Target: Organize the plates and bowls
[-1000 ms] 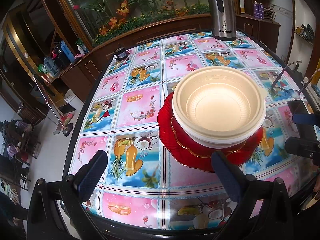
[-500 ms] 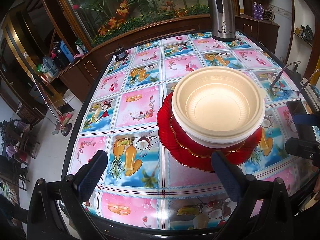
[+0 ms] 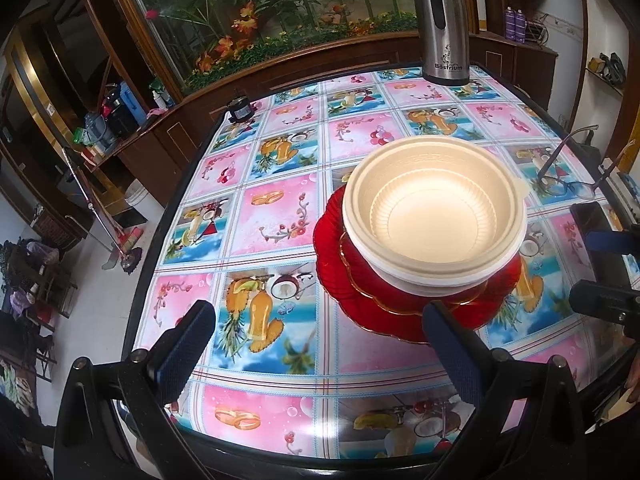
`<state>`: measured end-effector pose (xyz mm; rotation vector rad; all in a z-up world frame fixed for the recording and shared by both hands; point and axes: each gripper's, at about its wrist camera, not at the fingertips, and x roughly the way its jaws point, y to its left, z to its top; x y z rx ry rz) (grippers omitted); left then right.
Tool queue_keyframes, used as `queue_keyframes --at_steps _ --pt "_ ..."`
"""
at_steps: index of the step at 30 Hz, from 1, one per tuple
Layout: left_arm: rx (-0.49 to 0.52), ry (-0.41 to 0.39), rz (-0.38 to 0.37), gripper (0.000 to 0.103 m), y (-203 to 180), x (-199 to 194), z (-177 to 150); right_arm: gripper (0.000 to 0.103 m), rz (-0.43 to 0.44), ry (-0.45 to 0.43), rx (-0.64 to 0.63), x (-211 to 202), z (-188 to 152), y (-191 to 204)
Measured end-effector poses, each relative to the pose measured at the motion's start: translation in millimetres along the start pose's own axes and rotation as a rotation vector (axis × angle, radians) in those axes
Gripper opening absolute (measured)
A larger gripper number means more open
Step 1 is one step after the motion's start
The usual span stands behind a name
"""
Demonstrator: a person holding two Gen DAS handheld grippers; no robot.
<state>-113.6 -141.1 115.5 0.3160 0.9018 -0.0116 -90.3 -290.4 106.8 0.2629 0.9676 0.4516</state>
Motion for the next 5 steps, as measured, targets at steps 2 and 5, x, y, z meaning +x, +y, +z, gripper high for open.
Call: queue_keyframes --at_steps 2,5 --pt "-0.001 -0.011 -0.022 0.103 -0.5 -3.6 -1.5 0.102 0.000 0.000 0.001 -0.2 0.0 0.5" --pt "0.016 -0.021 -0.020 0.103 -2.8 -6.9 -2.6 0.102 -0.001 0.001 0.000 -0.9 -0.4 1.9"
